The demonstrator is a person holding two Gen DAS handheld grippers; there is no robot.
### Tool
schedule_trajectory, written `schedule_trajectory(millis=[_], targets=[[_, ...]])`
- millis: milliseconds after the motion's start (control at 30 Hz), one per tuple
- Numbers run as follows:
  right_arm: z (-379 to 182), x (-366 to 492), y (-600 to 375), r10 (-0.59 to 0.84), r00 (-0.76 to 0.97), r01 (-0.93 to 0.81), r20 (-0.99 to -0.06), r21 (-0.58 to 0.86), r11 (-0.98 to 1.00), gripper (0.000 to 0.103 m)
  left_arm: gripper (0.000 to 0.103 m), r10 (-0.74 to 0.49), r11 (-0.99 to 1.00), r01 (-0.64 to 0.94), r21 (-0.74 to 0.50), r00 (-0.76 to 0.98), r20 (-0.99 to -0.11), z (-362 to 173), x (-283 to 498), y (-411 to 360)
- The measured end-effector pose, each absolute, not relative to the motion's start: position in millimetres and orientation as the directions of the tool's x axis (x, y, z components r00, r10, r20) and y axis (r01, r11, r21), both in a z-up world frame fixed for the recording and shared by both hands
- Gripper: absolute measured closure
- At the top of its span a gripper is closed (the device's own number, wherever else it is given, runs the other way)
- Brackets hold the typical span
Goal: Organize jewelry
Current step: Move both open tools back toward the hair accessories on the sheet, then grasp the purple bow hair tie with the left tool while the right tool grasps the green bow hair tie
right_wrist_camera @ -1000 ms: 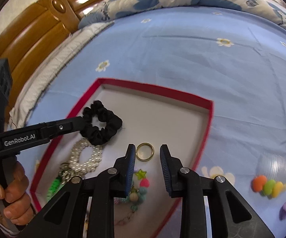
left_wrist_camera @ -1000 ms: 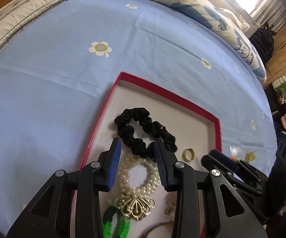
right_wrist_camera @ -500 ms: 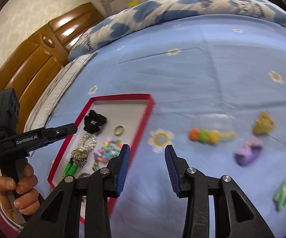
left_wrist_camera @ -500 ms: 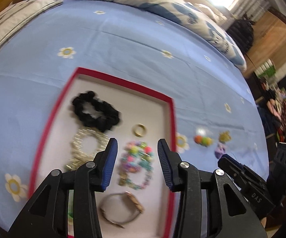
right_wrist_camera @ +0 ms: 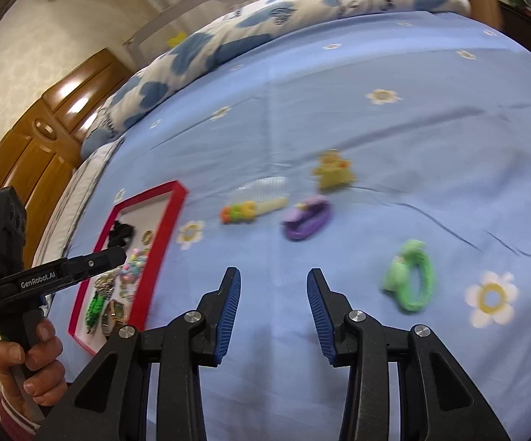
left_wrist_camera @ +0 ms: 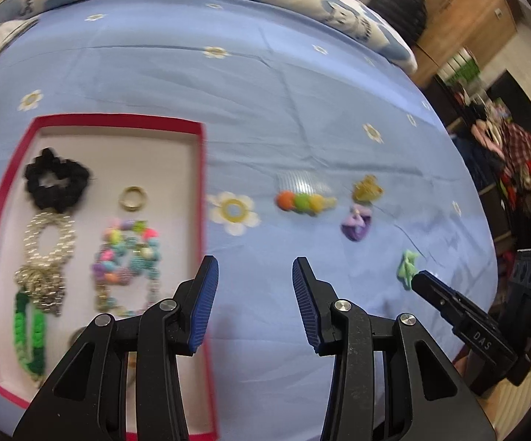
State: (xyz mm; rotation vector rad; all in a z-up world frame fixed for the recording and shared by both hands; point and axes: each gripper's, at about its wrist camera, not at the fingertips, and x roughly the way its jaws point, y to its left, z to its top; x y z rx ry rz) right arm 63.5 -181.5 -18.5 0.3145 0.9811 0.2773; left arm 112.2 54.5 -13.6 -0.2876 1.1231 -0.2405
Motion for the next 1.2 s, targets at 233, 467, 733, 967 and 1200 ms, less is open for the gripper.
schedule_trajectory(millis=[233, 467, 733, 967, 1200], targets=[[-21, 55, -215, 0.330, 0.547, -0.026, -0.769, 0.378, 0.925, 0.062, 0.063, -0.348, 0.937, 0.118, -0.328, 0.386, -0.854, -15, 118, 14], [-27, 53, -235, 0.305, 0.554, 0.010, -0.775, 0.373, 0.928, 0.062, 0.063, -0.362, 0.931, 0.175, -0.319, 0.359, -0.860, -18, 131, -17], [-41, 58, -251, 0.280, 0.541, 0.046, -0.793, 0.360, 0.932, 0.062, 0.063, -0.366, 0.926, 0.221, -0.307, 0.316, -0.876, -35, 148, -48], [-56, 65, -257, 0.273, 0.513, 0.059, -0.814, 0.351, 0.935, 0.062, 0.063, -0.375, 0.919, 0.237, -0.314, 0.281, -0.883, -54, 166, -73], [-66, 67, -258, 0.282, 0.508, 0.054, -0.814, 0.357, 0.933, 0.062, 0.063, -0.368, 0.921, 0.237, -0.310, 0.257, -0.894, -73, 179, -92]])
